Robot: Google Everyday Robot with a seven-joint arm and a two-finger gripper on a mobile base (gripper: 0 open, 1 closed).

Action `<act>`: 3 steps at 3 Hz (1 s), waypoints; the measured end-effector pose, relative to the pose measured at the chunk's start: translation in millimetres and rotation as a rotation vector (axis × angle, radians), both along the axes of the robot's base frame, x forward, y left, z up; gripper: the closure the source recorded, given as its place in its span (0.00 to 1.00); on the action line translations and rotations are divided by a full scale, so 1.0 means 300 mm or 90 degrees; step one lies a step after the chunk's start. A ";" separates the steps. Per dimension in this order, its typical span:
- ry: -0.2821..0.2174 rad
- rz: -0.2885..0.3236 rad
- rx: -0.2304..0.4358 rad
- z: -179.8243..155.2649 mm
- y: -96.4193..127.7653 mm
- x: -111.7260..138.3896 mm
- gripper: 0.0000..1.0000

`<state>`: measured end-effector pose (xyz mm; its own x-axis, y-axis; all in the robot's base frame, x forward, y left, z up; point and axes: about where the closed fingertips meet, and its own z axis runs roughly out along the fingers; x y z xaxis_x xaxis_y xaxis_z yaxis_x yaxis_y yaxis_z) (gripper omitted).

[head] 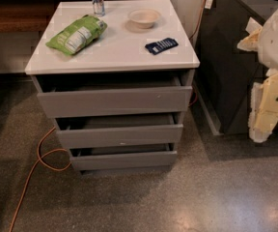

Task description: Place redbull can into bottom drawer

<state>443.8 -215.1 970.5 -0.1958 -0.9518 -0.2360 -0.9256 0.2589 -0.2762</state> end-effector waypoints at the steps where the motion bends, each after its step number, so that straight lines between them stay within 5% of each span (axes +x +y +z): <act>1: -0.010 0.020 0.022 -0.068 0.006 0.032 0.00; 3: -0.026 0.066 0.053 -0.304 0.051 0.085 0.00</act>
Offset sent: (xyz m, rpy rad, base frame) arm 0.0305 0.0111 -0.1064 0.0774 -0.0330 0.1256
